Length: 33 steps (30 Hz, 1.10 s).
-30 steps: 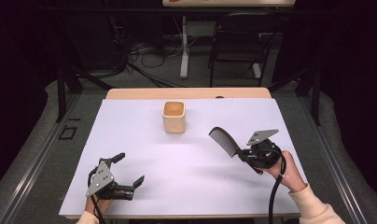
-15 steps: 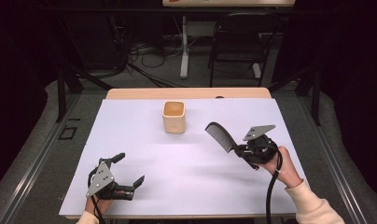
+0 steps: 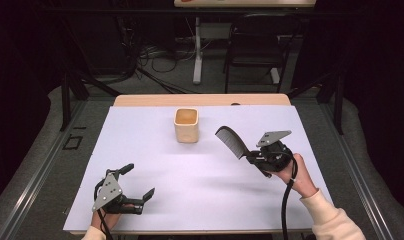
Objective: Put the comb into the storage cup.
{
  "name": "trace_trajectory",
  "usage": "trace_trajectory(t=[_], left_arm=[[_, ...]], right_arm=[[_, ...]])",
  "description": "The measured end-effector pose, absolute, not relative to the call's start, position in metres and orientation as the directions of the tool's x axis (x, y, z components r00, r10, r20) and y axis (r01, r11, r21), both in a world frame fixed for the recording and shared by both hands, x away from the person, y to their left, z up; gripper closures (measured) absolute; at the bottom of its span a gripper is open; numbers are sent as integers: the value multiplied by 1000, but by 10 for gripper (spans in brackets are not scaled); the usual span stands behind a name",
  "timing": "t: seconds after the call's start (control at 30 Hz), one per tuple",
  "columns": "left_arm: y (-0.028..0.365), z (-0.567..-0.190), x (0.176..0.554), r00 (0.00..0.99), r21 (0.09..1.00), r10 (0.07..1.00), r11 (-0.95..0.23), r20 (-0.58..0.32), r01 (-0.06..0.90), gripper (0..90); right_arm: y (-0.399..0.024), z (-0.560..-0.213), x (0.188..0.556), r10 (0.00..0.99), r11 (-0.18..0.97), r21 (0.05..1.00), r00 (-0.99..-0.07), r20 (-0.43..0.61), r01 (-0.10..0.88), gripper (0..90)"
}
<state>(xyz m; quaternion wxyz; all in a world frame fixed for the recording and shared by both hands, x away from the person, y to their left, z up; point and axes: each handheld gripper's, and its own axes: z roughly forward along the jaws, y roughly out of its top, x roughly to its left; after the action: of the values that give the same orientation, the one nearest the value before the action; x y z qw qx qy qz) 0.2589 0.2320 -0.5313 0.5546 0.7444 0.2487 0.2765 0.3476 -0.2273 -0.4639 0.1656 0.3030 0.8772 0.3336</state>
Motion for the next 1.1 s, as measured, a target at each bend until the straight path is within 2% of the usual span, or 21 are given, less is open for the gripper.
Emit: trace_trajectory(t=[1.1], left_arm=[[232, -531, 259, 722, 965, 681, -252, 123, 74, 0]], right_arm=[[-196, -460, 368, 635, 538, 759, -768, -78, 368, 724]])
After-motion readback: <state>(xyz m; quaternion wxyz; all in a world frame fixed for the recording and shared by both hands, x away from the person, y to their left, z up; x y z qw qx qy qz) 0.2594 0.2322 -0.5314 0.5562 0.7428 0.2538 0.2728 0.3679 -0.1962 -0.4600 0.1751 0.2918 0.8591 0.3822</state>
